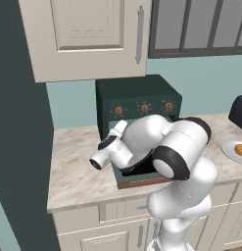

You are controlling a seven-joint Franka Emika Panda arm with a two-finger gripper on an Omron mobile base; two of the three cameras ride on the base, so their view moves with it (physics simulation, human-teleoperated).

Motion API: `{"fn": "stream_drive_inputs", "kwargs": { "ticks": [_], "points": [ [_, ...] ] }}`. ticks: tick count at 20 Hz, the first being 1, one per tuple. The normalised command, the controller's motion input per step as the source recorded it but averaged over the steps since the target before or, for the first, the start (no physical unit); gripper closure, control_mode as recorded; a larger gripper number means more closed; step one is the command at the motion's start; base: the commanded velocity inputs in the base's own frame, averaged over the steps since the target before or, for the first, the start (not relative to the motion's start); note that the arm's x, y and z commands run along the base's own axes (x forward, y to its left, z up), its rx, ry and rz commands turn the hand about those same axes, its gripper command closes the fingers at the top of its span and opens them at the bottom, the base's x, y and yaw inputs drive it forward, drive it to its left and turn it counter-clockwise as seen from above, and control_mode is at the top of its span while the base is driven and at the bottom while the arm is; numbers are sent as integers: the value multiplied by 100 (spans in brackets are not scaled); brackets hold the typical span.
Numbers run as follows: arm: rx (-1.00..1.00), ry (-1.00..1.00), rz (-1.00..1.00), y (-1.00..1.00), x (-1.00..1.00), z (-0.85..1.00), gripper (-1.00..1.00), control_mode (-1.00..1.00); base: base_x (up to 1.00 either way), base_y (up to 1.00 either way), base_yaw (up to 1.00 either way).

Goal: Pick up the bagel from the plate, place it on the toaster oven rack, close the door, and set the timer.

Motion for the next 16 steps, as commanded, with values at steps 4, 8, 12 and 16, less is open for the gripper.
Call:
{"fn": "stream_drive_inputs", "kwargs": {
  "ticks": [4,8,12,16],
  "points": [
    [0,0,1,0,22,-14,-100,-100,0,0,0],
    [0,0,2,0,25,-20,-100,-100,0,0,0],
    [0,0,4,0,21,-26,-100,-100,0,0,0],
    [0,0,4,0,13,-33,-100,-100,0,0,0]
  ]
}}
